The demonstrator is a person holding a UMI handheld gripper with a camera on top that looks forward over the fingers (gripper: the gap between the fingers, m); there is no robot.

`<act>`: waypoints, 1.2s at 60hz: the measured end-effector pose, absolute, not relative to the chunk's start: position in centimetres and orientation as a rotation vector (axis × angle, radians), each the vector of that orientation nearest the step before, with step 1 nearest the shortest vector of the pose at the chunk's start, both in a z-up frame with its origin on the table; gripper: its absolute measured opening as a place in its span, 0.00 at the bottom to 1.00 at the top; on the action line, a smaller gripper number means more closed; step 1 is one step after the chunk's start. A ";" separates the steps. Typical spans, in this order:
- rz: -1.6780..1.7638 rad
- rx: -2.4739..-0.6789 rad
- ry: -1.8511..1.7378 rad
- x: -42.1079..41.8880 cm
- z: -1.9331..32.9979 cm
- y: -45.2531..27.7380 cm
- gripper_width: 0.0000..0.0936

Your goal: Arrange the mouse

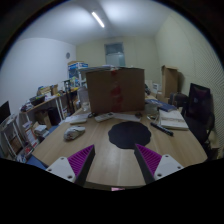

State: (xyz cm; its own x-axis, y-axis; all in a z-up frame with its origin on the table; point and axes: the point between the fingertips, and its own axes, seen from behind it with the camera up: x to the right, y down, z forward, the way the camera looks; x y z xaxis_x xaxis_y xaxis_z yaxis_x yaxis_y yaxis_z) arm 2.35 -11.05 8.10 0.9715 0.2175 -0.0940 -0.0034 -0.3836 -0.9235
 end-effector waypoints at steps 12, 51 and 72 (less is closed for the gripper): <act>0.330 -1.977 -0.236 -4.8 6.9 -9.5 0.89; 0.347 -2.158 -0.402 -23.2 0.4 -0.2 0.89; 0.255 -2.194 -0.361 -25.2 -1.2 5.9 0.89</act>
State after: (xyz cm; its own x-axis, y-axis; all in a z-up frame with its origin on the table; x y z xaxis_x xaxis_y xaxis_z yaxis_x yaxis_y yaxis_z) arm -25.21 5.86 -1.21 0.9369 0.3453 -0.0544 0.1662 -0.5769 -0.7997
